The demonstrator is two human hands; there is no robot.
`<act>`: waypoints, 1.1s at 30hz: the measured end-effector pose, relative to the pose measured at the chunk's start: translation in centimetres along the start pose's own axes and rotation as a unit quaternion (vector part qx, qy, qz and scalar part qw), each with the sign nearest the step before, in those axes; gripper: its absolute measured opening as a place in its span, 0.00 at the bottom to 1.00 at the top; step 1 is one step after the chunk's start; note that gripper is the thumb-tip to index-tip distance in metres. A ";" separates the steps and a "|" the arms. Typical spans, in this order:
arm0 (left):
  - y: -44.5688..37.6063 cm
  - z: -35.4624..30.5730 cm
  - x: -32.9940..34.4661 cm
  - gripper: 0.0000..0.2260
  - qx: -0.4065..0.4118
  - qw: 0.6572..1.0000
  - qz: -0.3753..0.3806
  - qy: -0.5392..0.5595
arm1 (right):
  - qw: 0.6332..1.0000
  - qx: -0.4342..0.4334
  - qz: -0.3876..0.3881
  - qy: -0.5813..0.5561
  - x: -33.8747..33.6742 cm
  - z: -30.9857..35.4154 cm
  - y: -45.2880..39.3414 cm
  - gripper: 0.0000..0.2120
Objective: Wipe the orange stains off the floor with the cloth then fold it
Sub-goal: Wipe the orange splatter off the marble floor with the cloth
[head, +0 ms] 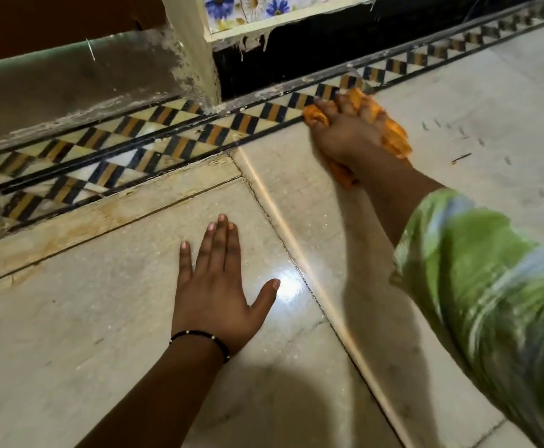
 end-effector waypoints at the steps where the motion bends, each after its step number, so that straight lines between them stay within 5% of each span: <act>1: 0.0 0.0 0.0 0.40 0.003 1.000 0.002 -0.002 | 0.999 -0.031 0.009 -0.002 0.1 1.5 -0.3 0.26; 8: -0.1 0.0 0.0 0.41 -0.005 1.000 0.017 0.004 | 0.958 -0.286 0.031 -0.013 -0.5 1.5 10.4 0.25; 12: -0.2 0.1 -0.1 0.41 -0.009 1.000 0.016 0.014 | 0.981 -0.187 0.042 -0.001 -1.6 -4.4 8.8 0.31; 16: -0.3 0.1 -0.1 0.41 -0.004 1.000 0.008 0.017 | 0.997 -0.079 0.005 0.011 -0.9 -2.0 3.5 0.26; 21: -0.3 0.1 -0.1 0.41 -0.008 1.000 0.005 0.000 | 0.985 -0.174 0.000 -0.003 0.9 7.3 5.3 0.26; 25: -0.3 0.2 -0.1 0.41 -0.009 1.000 0.007 -0.005 | 0.967 -0.253 0.023 -0.003 -0.1 4.9 12.4 0.26; 29: -0.2 0.0 -0.2 0.41 -0.011 1.000 -0.001 0.017 | 0.982 -0.182 0.037 0.024 -2.2 -2.9 13.3 0.28; 33: -0.3 0.0 -0.3 0.41 -0.012 1.000 -0.008 0.020 | 0.993 -0.110 0.036 0.024 -1.1 -1.0 6.4 0.30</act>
Point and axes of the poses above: each hand's wrist, its own y-axis away from the middle knuckle, its own x-axis out of the palm, z = x × y, the point moved 4 cm from there along -y, towards the middle knuckle, and after that the axes turned 10 degrees about -z, right-handed, at the moved point
